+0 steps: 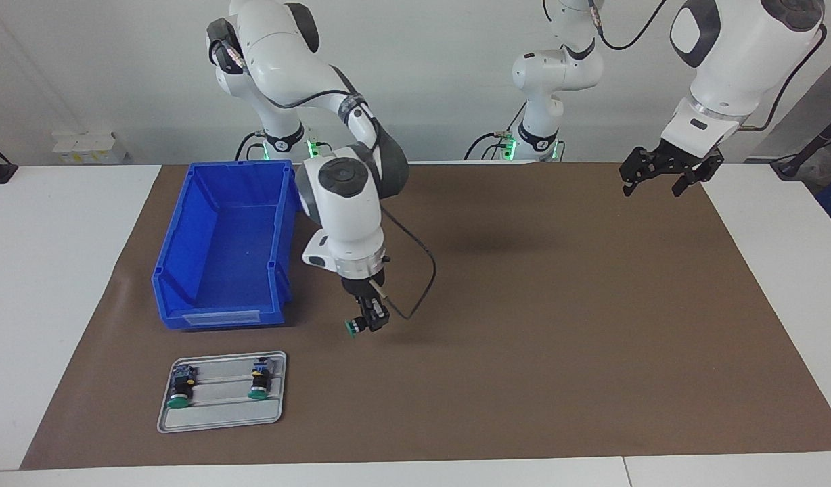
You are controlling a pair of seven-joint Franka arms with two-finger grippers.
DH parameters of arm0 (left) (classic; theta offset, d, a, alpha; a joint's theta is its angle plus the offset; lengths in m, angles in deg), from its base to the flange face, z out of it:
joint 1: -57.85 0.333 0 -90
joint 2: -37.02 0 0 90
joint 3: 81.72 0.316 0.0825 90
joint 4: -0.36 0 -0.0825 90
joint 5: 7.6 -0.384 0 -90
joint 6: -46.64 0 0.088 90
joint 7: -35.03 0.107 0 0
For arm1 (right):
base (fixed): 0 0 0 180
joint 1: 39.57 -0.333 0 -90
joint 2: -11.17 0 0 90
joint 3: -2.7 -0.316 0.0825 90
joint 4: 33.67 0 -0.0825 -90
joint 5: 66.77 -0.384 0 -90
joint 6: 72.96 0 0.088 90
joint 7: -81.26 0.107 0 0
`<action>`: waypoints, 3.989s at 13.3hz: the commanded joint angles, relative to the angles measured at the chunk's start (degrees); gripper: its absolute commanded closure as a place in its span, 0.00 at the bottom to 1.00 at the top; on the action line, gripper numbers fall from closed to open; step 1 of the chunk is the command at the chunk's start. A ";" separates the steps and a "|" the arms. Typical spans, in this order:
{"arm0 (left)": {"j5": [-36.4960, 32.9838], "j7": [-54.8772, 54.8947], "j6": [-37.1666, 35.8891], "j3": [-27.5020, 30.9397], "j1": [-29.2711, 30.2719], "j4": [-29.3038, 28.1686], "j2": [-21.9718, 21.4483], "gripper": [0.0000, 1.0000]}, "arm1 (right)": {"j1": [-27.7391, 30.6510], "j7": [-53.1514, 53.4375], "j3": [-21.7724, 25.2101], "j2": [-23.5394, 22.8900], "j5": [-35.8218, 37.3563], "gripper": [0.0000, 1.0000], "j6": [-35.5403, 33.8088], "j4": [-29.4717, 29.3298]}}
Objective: Place and press button with both arms
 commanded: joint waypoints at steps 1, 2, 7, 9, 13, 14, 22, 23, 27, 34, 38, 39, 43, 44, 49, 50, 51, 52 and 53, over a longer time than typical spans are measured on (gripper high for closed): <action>-0.36 0.41 0.40 -0.19 0.40 -1.75 -1.54 0.00 | -4.74 14.24 0.27 0.91 1.74 1.00 -0.64 2.03; -0.36 0.41 0.40 -0.19 0.40 -1.75 -1.54 0.00 | -6.41 18.20 0.27 0.39 1.83 1.00 -0.47 2.03; -0.36 0.41 0.40 -0.19 0.40 -1.75 -1.63 0.00 | -12.82 32.36 0.18 -2.68 4.11 1.00 0.58 1.68; -0.36 0.41 0.40 -0.19 0.40 -1.75 -1.63 0.00 | -13.89 35.46 0.09 -3.66 4.20 1.00 1.89 1.59; -0.36 0.41 0.40 -0.19 0.40 -1.75 -1.63 0.00 | -15.82 39.77 0.00 -4.01 3.85 1.00 4.09 2.82; -0.36 0.41 0.40 -0.19 0.40 -1.75 -1.63 0.00 | -16.44 39.78 0.00 -4.01 3.68 1.00 5.06 3.87; -0.36 0.15 0.58 -0.36 -0.47 -1.75 -1.63 0.00 | -18.73 39.86 -0.26 -1.46 3.06 0.42 10.26 11.97; -0.36 0.15 0.58 -0.36 -0.56 -1.84 -1.63 0.00 | -18.73 39.86 -0.26 -1.46 3.06 0.25 9.30 11.70; -0.27 1.81 1.19 -0.89 -0.56 -2.28 -1.80 0.00 | -18.03 39.25 -0.35 -0.59 3.06 0.02 8.06 11.35; 8.42 21.92 8.91 -1.07 -2.39 -4.73 -1.80 0.00 | -11.80 23.56 -0.52 13.01 -0.70 0.02 7.44 22.57; 8.52 34.93 15.59 -1.07 -8.20 -8.68 -1.72 0.00 | -6.00 5.72 -0.52 22.78 -1.60 0.00 2.36 29.88; 8.52 35.48 16.65 -1.07 -10.39 -9.82 -1.46 0.00 | -4.33 1.06 -0.44 24.36 -1.60 0.00 0.17 30.15; 8.52 39.34 22.71 -1.07 -17.51 -13.78 -0.14 0.00 | 3.31 -17.83 -0.52 32.62 -1.95 0.00 -1.78 35.50; 8.52 39.44 24.55 -0.98 -19.70 -14.92 0.65 0.00 | 5.33 -24.32 -0.44 34.29 -3.34 0.00 -3.09 36.56; 8.52 41.46 29.57 -0.98 -27.53 -18.00 3.03 0.00 | 16.67 -52.46 -0.35 38.52 -5.38 0.00 -10.30 36.23; 8.43 42.59 30.71 -0.98 -27.81 -19.40 2.94 0.00 | 18.43 -57.82 0.00 38.61 -5.46 0.00 -11.10 35.61; 8.43 45.47 30.72 -0.98 -27.90 -19.85 3.03 0.00 | 19.93 -62.48 0.18 38.62 -5.46 0.00 -11.28 35.00; 8.43 47.42 31.07 -0.98 -28.33 -20.64 3.12 0.00 | 21.68 -66.79 0.18 38.62 -5.46 0.00 -11.63 34.12; 8.34 48.83 31.86 -0.89 -28.77 -21.78 3.12 0.00 | 23.27 -70.75 0.18 38.27 -5.46 0.00 -12.50 32.72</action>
